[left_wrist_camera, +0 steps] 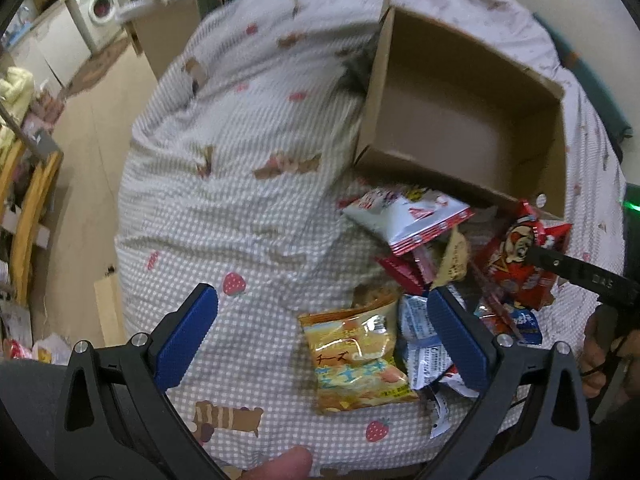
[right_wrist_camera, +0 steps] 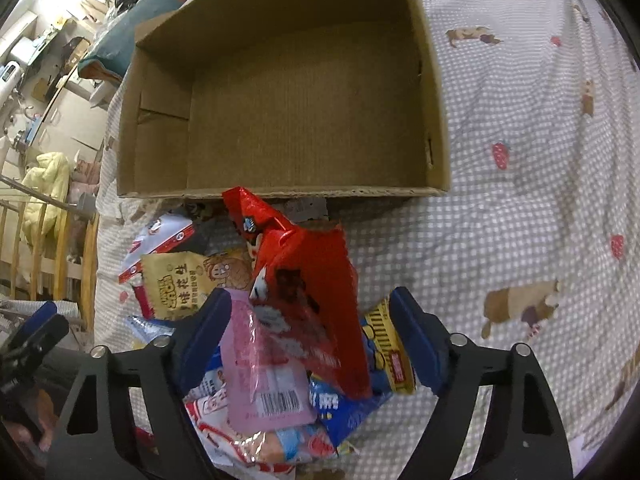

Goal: Organize snacks
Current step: 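Grasp the yellow cheese snack bag with the left gripper while the right grasps the red packet, then carry both packets into the box and open both grippers, then grasp the blue-white bag with the left gripper while the right grasps the blue-yellow bag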

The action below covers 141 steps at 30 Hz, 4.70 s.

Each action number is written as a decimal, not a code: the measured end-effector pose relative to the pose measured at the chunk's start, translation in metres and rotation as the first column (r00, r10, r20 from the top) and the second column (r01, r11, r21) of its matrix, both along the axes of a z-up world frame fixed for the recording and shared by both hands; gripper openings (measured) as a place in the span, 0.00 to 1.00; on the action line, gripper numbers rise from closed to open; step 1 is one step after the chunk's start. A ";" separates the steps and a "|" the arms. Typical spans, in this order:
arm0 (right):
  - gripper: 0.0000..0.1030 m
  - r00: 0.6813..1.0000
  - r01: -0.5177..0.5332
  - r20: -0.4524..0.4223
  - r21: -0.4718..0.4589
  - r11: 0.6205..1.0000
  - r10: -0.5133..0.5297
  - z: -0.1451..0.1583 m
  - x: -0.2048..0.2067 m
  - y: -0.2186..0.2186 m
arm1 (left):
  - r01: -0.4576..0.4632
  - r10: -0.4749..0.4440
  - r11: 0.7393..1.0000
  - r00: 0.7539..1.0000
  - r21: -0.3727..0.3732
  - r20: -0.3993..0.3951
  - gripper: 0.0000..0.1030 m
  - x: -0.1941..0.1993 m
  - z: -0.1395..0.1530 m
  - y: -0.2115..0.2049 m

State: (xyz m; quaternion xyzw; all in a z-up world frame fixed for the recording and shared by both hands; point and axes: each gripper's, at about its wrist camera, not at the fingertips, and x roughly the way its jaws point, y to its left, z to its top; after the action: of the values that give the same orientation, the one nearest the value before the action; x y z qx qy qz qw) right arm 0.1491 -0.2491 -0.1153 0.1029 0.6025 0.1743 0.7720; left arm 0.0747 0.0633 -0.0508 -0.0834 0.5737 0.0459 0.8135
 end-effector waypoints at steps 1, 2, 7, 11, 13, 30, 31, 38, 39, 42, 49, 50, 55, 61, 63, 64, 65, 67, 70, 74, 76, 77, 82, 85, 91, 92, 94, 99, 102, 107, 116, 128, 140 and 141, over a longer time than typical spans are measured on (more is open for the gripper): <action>0.79 1.000 -0.003 0.005 -0.001 1.000 0.003 -0.001 0.000 0.001 | 0.005 -0.005 1.000 1.000 0.003 -0.030 1.00 0.004 -0.006 0.001; 0.79 1.000 -0.006 0.011 -0.001 1.000 0.006 -0.002 0.000 0.002 | 0.012 -0.011 1.000 0.998 0.015 -0.067 1.00 0.006 -0.013 0.001; 0.61 1.000 -0.011 0.009 0.016 1.000 0.011 -0.005 0.007 0.004 | -0.015 0.005 0.999 0.975 -0.045 -0.221 0.94 -0.004 -0.056 0.006; 0.55 1.000 -0.014 0.010 0.017 1.000 0.014 -0.009 0.010 0.006 | -0.048 0.015 0.993 0.958 -0.109 -0.286 0.89 -0.006 -0.079 0.002; 0.55 1.000 -0.013 0.004 0.020 1.000 0.013 -0.011 0.012 0.011 | -0.037 -0.003 0.992 0.952 -0.124 -0.306 0.89 -0.006 -0.090 -0.004; 0.42 0.998 -0.020 0.064 0.046 0.999 0.017 0.007 -0.003 0.006 | 0.013 -0.065 0.987 0.946 -0.161 -0.319 0.38 -0.027 -0.107 -0.021; 0.42 0.998 -0.019 0.068 0.055 0.998 0.016 0.010 -0.005 0.004 | 0.012 -0.060 0.988 0.949 -0.153 -0.310 0.37 -0.030 -0.105 -0.019; 0.42 0.993 0.023 0.108 0.171 0.985 -0.042 0.037 -0.028 -0.024 | 0.011 -0.043 0.992 0.965 -0.123 -0.260 0.33 -0.038 -0.085 -0.009; 0.42 0.992 0.026 0.118 0.195 0.980 -0.050 0.043 -0.031 -0.027 | 0.014 -0.041 0.994 0.968 -0.112 -0.246 0.33 -0.043 -0.072 -0.012; 0.42 0.988 0.029 0.144 0.231 0.973 -0.063 0.055 -0.038 -0.033 | 0.030 -0.039 0.998 0.987 -0.060 -0.159 0.33 -0.045 -0.042 -0.010; 0.42 0.978 0.026 0.193 0.267 0.963 -0.080 0.088 -0.024 -0.039 | 0.095 -0.097 0.995 0.994 0.038 0.059 0.33 0.003 0.025 -0.016; 0.42 0.976 0.024 0.200 0.273 0.962 -0.081 0.092 -0.018 -0.039 | 0.108 -0.112 0.993 0.990 0.050 0.081 0.33 0.012 0.033 -0.019; 0.42 0.969 0.005 0.236 0.278 0.961 -0.073 0.104 0.003 -0.031 | 0.143 -0.155 0.986 0.977 0.086 0.146 0.33 0.051 0.054 -0.031; 0.42 0.958 -0.025 0.283 0.243 0.970 -0.047 0.104 0.039 -0.019 | 0.187 -0.209 0.974 0.960 0.128 0.188 0.33 0.089 0.056 -0.060; 0.42 0.957 -0.023 0.286 0.236 0.971 -0.047 0.097 0.051 -0.017 | 0.202 -0.228 0.970 0.953 0.138 0.201 0.33 0.101 0.051 -0.071; 0.42 0.957 -0.015 0.284 0.234 0.972 -0.053 0.090 0.058 -0.016 | 0.202 -0.230 0.968 0.950 0.149 0.212 0.33 0.105 0.048 -0.076; 0.42 0.959 -0.008 0.279 0.233 0.972 -0.059 0.085 0.063 -0.015 | 0.204 -0.239 0.964 0.945 0.168 0.224 0.33 0.111 0.045 -0.081; 0.42 0.961 -0.007 0.270 0.231 0.973 -0.057 0.073 0.072 -0.013 | 0.218 -0.264 0.955 0.936 0.203 0.233 0.33 0.119 0.039 -0.090; 0.42 0.959 -0.008 0.279 0.215 0.977 -0.054 0.061 0.077 -0.012 | 0.234 -0.281 0.949 0.931 0.209 0.234 0.33 0.130 0.026 -0.097; 0.42 0.960 -0.010 0.275 0.211 0.978 -0.050 0.047 0.079 -0.013 | 0.248 -0.293 0.947 0.927 0.204 0.235 0.33 0.140 0.007 -0.098; 0.42 0.961 -0.015 0.275 0.205 0.979 -0.043 0.043 0.081 -0.013 | 0.253 -0.300 0.945 0.923 0.207 0.242 0.33 0.141 -0.001 -0.099; 0.42 0.961 -0.018 0.275 0.207 0.978 -0.040 0.042 0.081 -0.013 | 0.252 -0.301 0.944 0.921 0.212 0.247 0.33 0.142 -0.004 -0.100; 0.42 0.961 -0.045 0.278 0.177 0.983 -0.006 0.035 0.086 -0.004 | 0.231 -0.278 0.955 0.919 0.188 0.281 0.34 0.142 -0.004 -0.098; 0.43 0.957 -0.073 0.290 0.152 0.986 0.026 0.034 0.085 0.005 | 0.227 -0.276 0.955 0.916 0.193 0.290 0.34 0.141 -0.005 -0.097; 0.45 0.952 -0.110 0.296 0.110 0.988 0.073 0.028 0.083 0.014 | 0.231 -0.270 0.958 0.926 0.172 0.265 0.34 0.142 -0.010 -0.097; 0.45 0.952 -0.109 0.296 0.111 0.988 0.072 0.028 0.083 0.014 | 0.232 -0.271 0.958 0.926 0.170 0.263 0.34 0.143 -0.011 -0.098; 0.45 0.954 -0.108 0.293 0.114 0.988 0.070 0.027 0.083 0.014 | 0.232 -0.273 0.957 0.925 0.175 0.263 0.35 0.142 -0.011 -0.099; 0.46 0.949 -0.106 0.306 0.105 0.989 0.070 0.027 0.081 0.015 | 0.227 -0.265 0.959 0.929 0.167 0.260 0.35 0.142 -0.011 -0.098; 0.46 0.949 -0.105 0.309 0.102 0.989 0.069 0.028 0.082 0.014 | 0.224 -0.260 0.961 0.929 0.161 0.263 0.35 0.141 -0.010 -0.097; 0.46 0.945 -0.093 0.323 0.098 0.991 0.056 0.030 0.081 0.011 | 0.215 -0.249 0.964 0.933 0.155 0.259 0.36 0.142 -0.010 -0.093; 0.74 0.886 -0.024 0.463 0.110 0.994 -0.030 0.058 0.071 -0.007 | 0.189 -0.225 0.972 0.924 0.140 0.310 0.69 0.136 0.005 -0.091; 0.91 0.886 0.043 0.451 0.148 0.988 -0.106 0.066 0.067 -0.026 | 0.143 -0.157 0.988 0.923 0.066 0.351 0.84 0.128 0.020 -0.075; 0.93 0.874 0.041 0.475 0.131 0.991 -0.099 0.085 0.027 -0.026 | 0.124 -0.138 0.990 0.910 0.061 0.391 0.97 0.095 0.042 -0.067; 0.94 0.878 0.044 0.467 0.130 0.990 -0.101 0.084 0.023 -0.027 | 0.123 -0.135 0.991 0.912 0.057 0.388 0.97 0.093 0.043 -0.067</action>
State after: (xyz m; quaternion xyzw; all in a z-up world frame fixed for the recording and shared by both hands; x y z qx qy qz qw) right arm 0.1720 -0.2763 -0.0314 0.1243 0.3807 0.1996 0.8943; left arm 0.1676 -0.0036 -0.0083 -0.0401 0.4033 -0.0166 0.9140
